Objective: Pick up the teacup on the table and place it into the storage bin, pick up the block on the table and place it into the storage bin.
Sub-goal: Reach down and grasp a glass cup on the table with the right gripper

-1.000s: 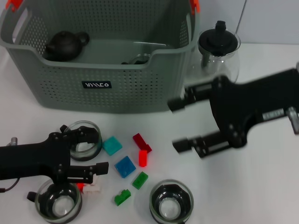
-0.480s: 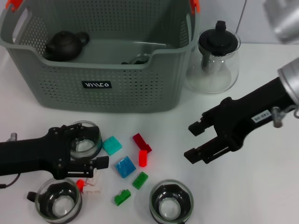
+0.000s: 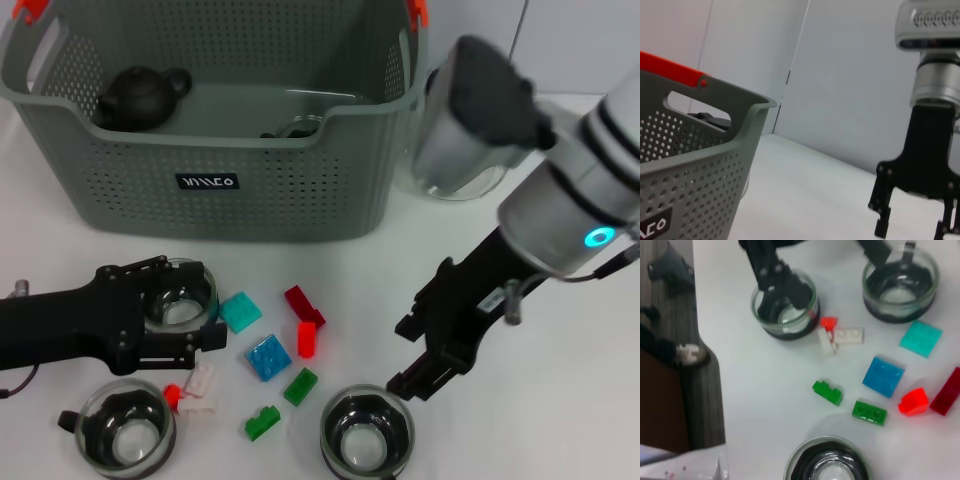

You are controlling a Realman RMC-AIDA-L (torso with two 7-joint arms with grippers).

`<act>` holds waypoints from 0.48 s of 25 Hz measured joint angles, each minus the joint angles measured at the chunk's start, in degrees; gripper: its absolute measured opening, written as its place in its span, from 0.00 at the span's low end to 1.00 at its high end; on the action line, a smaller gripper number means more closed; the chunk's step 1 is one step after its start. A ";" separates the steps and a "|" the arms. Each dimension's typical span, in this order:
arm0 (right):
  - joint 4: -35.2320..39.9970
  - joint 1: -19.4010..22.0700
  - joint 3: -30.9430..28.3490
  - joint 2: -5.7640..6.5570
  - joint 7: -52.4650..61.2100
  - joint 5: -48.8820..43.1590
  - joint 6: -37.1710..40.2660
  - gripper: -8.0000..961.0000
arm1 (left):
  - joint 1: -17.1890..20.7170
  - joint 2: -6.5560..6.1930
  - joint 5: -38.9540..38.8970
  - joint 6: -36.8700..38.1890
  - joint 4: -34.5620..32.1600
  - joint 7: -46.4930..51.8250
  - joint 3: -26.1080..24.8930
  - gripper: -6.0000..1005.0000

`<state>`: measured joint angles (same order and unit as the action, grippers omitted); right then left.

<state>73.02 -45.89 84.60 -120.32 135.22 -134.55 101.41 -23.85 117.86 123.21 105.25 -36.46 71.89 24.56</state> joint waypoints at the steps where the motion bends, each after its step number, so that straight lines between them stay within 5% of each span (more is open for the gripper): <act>1: 0.00 -0.06 1.52 0.00 1.01 -0.02 -0.94 0.78 | 0.01 0.00 0.00 -0.01 0.04 -0.04 -0.13 0.86; 12: -4.85 -1.56 11.94 -0.14 8.03 -0.89 -10.20 0.74 | 0.18 0.21 0.01 -0.14 0.24 -0.78 -0.22 0.85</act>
<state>68.17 -47.46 96.54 -120.45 143.25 -135.44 91.21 -23.67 118.07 123.22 105.11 -36.22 71.11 24.34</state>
